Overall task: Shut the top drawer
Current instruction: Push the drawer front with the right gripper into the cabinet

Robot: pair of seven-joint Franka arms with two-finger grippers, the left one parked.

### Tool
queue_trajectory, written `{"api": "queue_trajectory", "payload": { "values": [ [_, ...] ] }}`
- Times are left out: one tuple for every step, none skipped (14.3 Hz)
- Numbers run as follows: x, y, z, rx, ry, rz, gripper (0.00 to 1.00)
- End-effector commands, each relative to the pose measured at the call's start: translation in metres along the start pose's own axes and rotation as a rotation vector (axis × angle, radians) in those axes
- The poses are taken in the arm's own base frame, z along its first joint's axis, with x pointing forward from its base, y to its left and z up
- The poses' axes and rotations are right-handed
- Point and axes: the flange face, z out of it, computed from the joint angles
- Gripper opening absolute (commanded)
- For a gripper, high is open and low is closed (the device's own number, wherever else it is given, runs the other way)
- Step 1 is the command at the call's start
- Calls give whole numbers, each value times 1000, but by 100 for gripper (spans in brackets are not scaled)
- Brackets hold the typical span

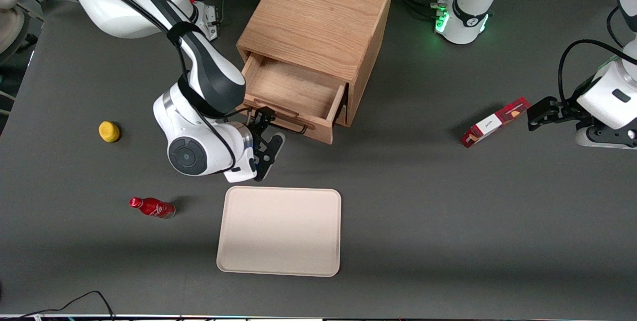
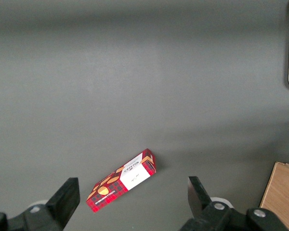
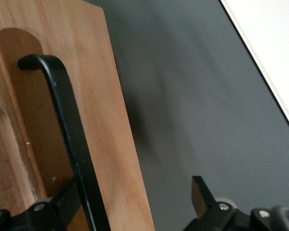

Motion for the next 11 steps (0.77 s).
{"api": "queue_trajectory", "payload": {
  "values": [
    [-8,-19,10,16,22,24,100],
    [-7,-20,13,16,19,24,100],
    [-7,-24,12,18,21,28,100],
    [-7,-28,13,19,19,33,100],
    [-6,-34,15,23,14,23,100],
    [-7,-41,16,23,12,22,100],
    [-8,-45,16,26,11,36,100],
    [-9,-51,15,25,10,33,100],
    [-9,-58,16,30,8,24,100],
    [-10,-59,17,30,9,25,100],
    [-13,-63,19,27,2,24,100]
  ]
}}
